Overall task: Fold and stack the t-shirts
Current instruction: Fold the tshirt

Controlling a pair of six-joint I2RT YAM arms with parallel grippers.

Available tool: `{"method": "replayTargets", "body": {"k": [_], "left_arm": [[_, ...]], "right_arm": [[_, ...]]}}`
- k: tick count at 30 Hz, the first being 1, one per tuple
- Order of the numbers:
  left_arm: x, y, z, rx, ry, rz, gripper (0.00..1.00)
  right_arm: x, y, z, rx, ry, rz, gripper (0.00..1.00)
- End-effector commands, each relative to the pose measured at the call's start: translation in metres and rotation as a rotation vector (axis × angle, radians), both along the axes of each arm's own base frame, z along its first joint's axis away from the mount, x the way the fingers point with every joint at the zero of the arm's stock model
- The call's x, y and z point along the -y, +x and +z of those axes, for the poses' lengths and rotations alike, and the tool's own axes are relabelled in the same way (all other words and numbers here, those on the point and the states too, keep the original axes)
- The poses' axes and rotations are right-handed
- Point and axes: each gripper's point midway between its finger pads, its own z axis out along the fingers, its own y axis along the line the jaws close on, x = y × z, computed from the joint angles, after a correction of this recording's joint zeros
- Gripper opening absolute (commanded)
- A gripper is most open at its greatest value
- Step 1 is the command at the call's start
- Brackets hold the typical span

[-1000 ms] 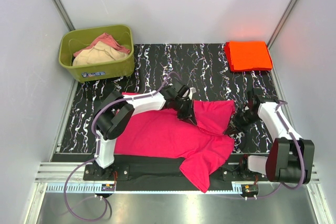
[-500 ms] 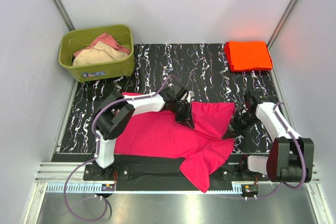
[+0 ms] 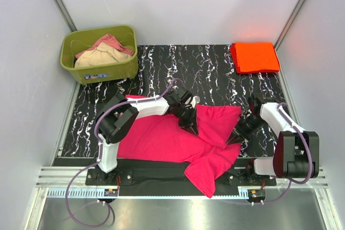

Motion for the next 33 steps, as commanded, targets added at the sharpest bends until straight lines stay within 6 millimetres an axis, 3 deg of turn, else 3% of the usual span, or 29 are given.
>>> {"method": "replayTargets", "body": {"k": [1, 3, 6, 7, 9, 11, 13, 15, 16, 18, 23, 28, 31, 33], "left_arm": [[0.002, -0.005, 0.028, 0.037, -0.089, -0.095, 0.12], [-0.005, -0.009, 0.028, 0.024, -0.056, -0.12, 0.14], [-0.02, -0.019, 0.028, 0.006, -0.033, -0.172, 0.18], [-0.024, -0.019, 0.029, 0.022, -0.03, -0.176, 0.19], [-0.041, -0.01, 0.041, 0.131, -0.017, -0.157, 0.22], [-0.056, 0.007, 0.059, 0.293, -0.006, -0.136, 0.32], [-0.078, 0.03, 0.063, 0.37, 0.037, -0.071, 0.37], [-0.108, 0.066, 0.068, 0.427, 0.089, 0.048, 0.37], [-0.121, 0.078, 0.067, 0.435, 0.112, 0.095, 0.35], [-0.153, 0.111, 0.066, 0.449, 0.157, 0.212, 0.31], [-0.209, 0.16, 0.053, 0.433, 0.25, 0.38, 0.29], [-0.241, 0.181, 0.036, 0.394, 0.319, 0.477, 0.3], [-0.26, 0.187, 0.022, 0.358, 0.358, 0.526, 0.31], [-0.275, 0.189, 0.009, 0.323, 0.39, 0.557, 0.31]], "right_arm": [[0.0, 0.006, 0.009, 0.015, -0.005, 0.009, 0.21], [-0.001, 0.004, 0.007, 0.006, 0.003, 0.009, 0.21], [-0.003, -0.001, 0.007, -0.017, 0.021, 0.014, 0.3], [-0.002, 0.008, 0.014, 0.013, 0.015, 0.018, 0.35], [0.009, 0.028, 0.02, 0.085, -0.066, 0.02, 0.55], [0.021, 0.066, 0.032, 0.212, -0.141, 0.01, 0.74], [0.033, 0.103, 0.032, 0.288, -0.196, 0.003, 0.77], [0.045, 0.124, 0.021, 0.285, -0.237, 0.02, 0.79], [0.051, 0.143, 0.026, 0.329, -0.26, 0.021, 0.79], [0.063, 0.159, 0.013, 0.328, -0.309, 0.054, 0.79], [0.081, 0.192, -0.008, 0.32, -0.327, 0.072, 0.85], [0.093, 0.214, -0.021, 0.352, -0.373, 0.119, 0.85], [0.096, 0.22, -0.027, 0.345, -0.381, 0.134, 0.76], [0.091, 0.22, -0.034, 0.34, -0.35, 0.147, 0.64]]}}
